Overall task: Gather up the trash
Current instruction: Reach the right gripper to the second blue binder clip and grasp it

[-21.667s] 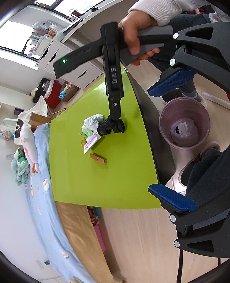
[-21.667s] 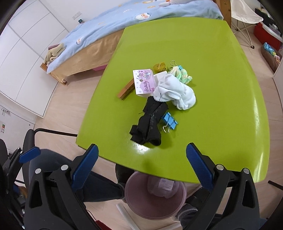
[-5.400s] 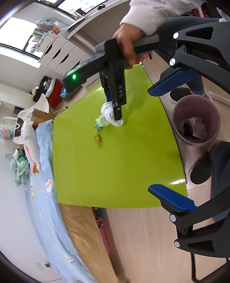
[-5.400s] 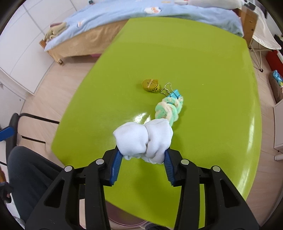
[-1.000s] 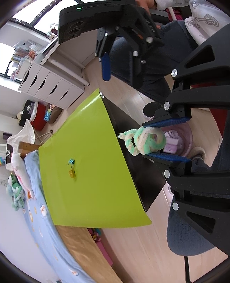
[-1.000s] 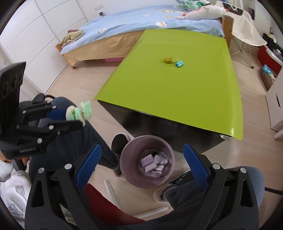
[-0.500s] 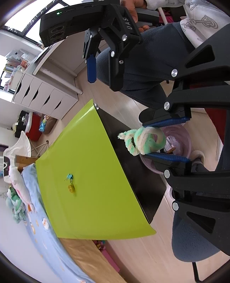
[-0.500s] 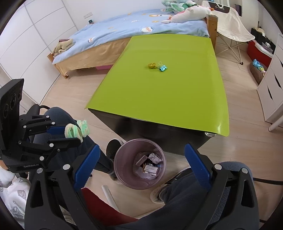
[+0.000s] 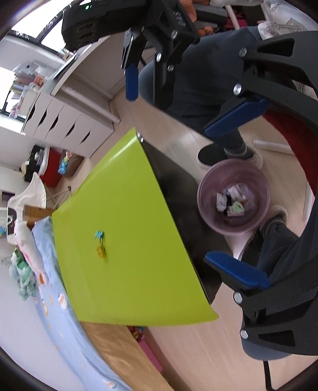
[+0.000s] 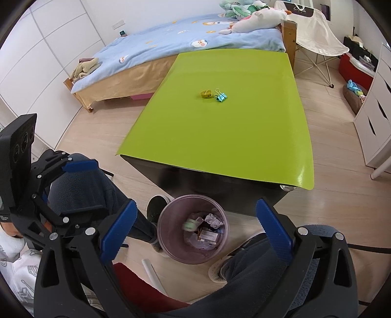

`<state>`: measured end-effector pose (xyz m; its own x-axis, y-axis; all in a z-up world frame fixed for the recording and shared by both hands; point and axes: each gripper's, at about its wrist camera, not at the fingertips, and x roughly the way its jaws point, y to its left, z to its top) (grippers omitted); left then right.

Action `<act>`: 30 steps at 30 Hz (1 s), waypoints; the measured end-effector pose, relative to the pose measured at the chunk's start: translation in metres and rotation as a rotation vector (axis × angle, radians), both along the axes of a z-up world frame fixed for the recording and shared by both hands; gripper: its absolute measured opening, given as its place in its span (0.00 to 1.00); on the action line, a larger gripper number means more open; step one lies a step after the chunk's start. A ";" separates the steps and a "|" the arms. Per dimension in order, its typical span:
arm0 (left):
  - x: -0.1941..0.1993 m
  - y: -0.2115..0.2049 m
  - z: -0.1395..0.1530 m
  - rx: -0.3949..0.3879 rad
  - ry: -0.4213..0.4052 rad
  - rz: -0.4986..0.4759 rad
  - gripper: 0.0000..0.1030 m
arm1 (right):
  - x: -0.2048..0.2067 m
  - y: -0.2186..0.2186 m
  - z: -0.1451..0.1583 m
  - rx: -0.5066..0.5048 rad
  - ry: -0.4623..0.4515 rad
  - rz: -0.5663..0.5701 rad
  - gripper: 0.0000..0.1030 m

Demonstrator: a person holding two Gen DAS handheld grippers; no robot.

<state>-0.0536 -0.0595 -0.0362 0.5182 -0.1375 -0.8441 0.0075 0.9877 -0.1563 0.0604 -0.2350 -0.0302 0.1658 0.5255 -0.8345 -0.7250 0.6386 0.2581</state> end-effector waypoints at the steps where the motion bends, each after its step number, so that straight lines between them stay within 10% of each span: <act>1: 0.000 0.001 0.000 0.011 -0.006 0.010 0.92 | 0.001 0.001 0.000 0.000 0.001 0.003 0.94; 30: 0.030 0.058 0.007 0.022 -0.027 0.160 0.93 | 0.045 0.045 0.005 0.028 0.001 0.049 0.95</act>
<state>-0.0240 -0.0016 -0.0294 0.5543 -0.0330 -0.8316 -0.1465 0.9797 -0.1366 0.1058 -0.1896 -0.0248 0.1380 0.5565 -0.8193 -0.7550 0.5945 0.2767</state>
